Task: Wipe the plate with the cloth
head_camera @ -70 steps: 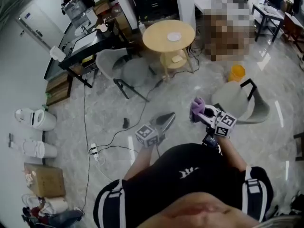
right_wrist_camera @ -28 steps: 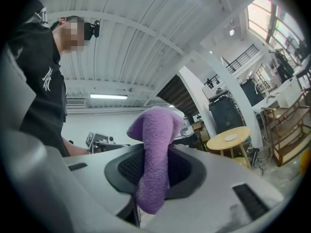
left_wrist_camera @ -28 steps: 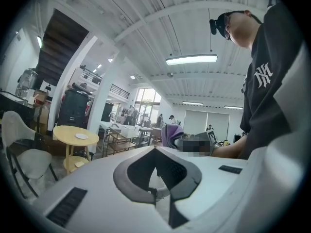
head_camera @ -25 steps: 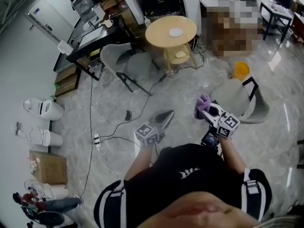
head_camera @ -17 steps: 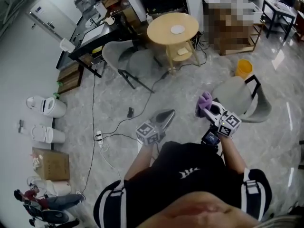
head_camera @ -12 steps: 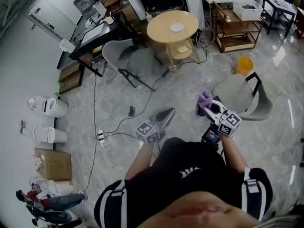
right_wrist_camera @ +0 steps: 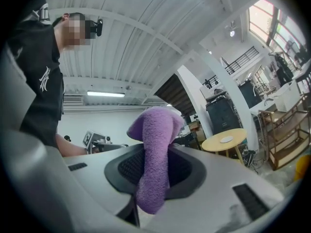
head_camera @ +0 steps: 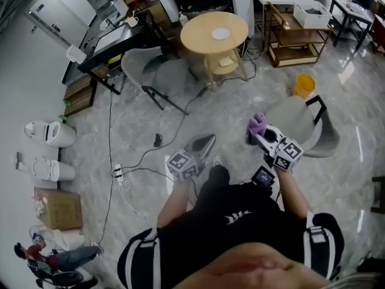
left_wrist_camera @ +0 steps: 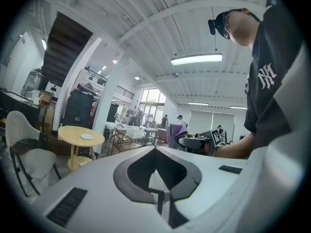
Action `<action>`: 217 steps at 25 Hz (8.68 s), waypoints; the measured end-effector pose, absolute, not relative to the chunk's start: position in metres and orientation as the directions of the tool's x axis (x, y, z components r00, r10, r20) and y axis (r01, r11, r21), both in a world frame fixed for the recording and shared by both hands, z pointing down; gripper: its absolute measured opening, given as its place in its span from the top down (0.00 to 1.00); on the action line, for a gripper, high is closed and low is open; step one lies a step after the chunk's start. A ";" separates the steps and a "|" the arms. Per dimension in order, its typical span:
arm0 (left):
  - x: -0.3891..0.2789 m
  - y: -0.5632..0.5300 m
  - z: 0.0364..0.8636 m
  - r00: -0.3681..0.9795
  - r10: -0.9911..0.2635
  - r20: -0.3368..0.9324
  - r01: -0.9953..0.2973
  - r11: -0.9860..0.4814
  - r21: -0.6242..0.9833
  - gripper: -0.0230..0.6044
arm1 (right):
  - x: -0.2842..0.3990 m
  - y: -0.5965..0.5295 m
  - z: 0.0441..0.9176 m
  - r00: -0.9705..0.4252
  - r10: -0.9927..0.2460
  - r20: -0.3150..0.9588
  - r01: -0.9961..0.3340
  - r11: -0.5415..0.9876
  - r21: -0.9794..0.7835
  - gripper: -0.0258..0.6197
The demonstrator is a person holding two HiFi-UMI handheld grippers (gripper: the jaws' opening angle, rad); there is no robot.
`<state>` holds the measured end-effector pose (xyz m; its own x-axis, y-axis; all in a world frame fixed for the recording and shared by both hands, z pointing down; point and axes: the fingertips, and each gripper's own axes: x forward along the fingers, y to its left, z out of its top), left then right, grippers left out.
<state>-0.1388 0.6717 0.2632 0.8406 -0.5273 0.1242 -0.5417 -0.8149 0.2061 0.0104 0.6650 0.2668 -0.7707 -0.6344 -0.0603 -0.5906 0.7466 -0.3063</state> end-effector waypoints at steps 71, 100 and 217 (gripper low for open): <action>-0.074 0.098 0.257 0.791 -0.591 0.158 -0.612 -0.762 0.213 0.94 | 0.097 0.109 0.243 -0.780 -0.625 0.009 -0.621 0.773 -0.132 0.81; -0.118 -0.243 0.332 0.906 -0.380 0.186 -0.423 -0.821 0.384 0.94 | 0.036 -0.210 0.266 -0.652 -0.723 0.228 -0.757 0.638 -0.143 0.81; -0.086 -0.243 0.576 0.538 -0.210 0.817 -0.765 -0.528 0.368 0.89 | -0.028 -0.258 0.550 -0.647 -0.388 0.657 -0.500 0.866 0.019 0.81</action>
